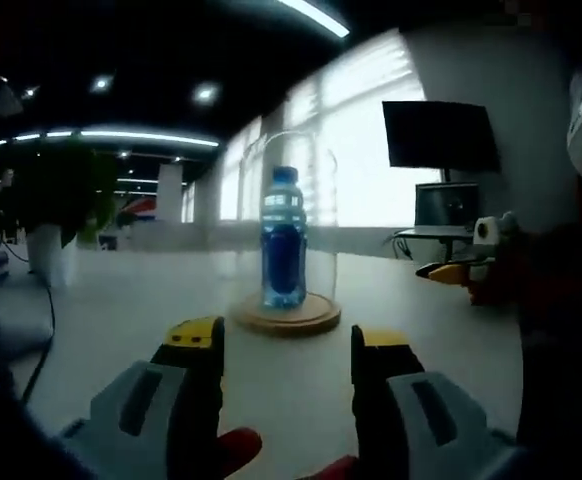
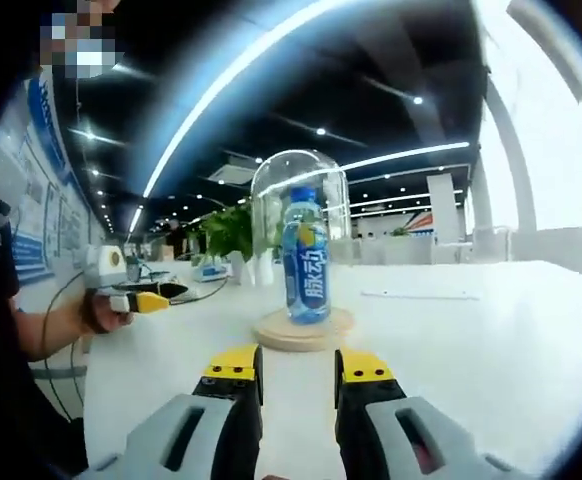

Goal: Open the cover put in the Mizone put the cover back on

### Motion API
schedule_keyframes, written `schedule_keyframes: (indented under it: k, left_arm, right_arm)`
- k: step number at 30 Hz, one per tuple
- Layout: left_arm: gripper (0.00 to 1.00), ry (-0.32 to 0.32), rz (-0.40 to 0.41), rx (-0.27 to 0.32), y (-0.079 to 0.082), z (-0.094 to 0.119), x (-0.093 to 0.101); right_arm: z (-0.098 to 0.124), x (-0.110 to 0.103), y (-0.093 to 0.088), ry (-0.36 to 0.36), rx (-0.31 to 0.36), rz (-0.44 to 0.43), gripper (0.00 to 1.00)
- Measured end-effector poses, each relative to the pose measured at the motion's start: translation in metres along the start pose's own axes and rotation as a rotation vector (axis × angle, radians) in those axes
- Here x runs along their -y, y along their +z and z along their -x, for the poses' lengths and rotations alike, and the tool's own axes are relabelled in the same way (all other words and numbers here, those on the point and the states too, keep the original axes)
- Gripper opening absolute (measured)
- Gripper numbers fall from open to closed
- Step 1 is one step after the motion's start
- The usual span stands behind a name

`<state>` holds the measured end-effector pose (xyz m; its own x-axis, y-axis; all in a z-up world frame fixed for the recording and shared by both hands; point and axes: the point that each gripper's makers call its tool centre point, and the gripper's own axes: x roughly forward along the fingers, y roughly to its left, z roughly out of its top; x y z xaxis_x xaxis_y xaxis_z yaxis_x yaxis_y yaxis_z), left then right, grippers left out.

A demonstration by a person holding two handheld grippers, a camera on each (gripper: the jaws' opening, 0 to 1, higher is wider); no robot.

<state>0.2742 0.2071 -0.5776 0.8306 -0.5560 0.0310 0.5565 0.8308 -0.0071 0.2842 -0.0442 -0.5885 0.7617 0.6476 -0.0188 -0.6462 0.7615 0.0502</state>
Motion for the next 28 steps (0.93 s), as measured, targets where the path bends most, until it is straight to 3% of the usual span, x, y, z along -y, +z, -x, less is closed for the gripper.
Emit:
schedule_keyframes:
  k: [7,9,12,18,28]
  left_arm:
    - [0.43,0.0,0.016,-0.027,-0.008,-0.001,-0.002]
    - [0.43,-0.034,0.06,-0.043,-0.012,-0.001,0.003]
    - [0.43,-0.062,0.076,0.002,-0.003,-0.002,0.009]
    - [0.43,-0.035,0.002,-0.07,-0.021,-0.007,0.005]
    - [0.43,-0.034,-0.025,-0.066,-0.02,-0.005,0.007]
  right_arm:
    - [0.004,-0.002,-0.006,-0.014,-0.003,0.01,0.2]
    - [0.003,-0.004,-0.006,-0.014,-0.001,0.023,0.2]
    - [0.003,-0.006,-0.006,-0.001,0.001,0.023,0.2]
    - [0.001,-0.006,-0.008,-0.012,-0.011,0.052,0.2]
    - [0.002,-0.008,-0.008,0.003,-0.006,0.051,0.2]
